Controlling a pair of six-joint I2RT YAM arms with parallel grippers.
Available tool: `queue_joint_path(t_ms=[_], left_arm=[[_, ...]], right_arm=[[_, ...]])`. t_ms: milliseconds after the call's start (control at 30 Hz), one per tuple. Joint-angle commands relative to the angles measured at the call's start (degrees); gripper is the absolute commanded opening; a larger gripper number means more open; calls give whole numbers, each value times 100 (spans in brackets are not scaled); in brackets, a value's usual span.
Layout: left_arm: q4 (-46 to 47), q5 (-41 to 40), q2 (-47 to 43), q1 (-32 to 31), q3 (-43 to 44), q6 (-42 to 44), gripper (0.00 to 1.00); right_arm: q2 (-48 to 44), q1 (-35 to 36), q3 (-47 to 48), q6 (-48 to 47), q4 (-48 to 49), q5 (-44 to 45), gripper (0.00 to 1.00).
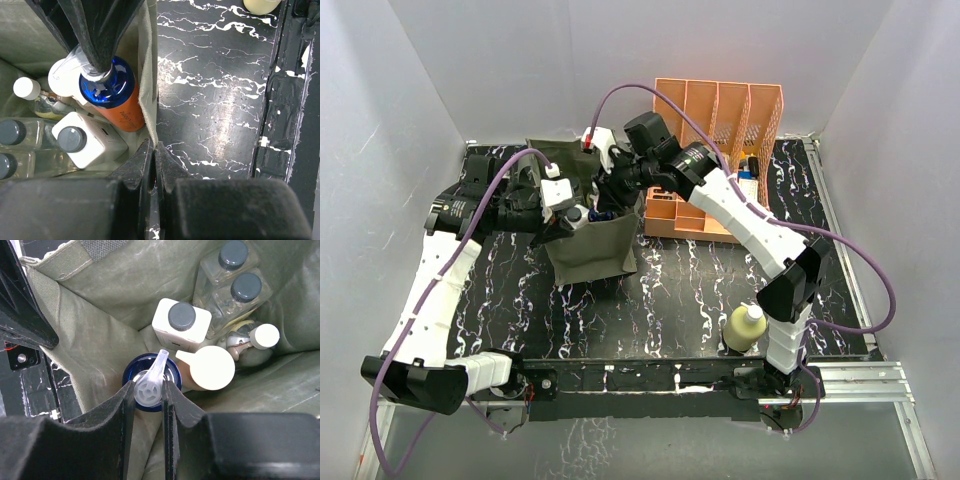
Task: Place the personal care products into the canvas bag
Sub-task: Place the care product in the canvas bag.
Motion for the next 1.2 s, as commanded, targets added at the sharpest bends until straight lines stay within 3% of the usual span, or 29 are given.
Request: queue_joint_path(t_ms=[0, 300, 567, 1000, 1167], left_arm=[[41, 673, -194, -43, -6, 166, 0], [56, 772, -194, -43, -27, 169, 0], [228, 1125, -249, -40, 112, -323, 0], [176, 1175, -349, -39, -136, 7, 0], [456, 1158, -372, -41, -144, -376, 0]], right_arm=[[-106, 9, 140, -48, 417, -228, 8], [99, 22, 104, -273, 424, -21, 8], [227, 56, 342, -803, 183, -25, 8], [491, 179, 294, -991, -134, 121, 8], [689, 199, 554, -1009, -282, 318, 8]])
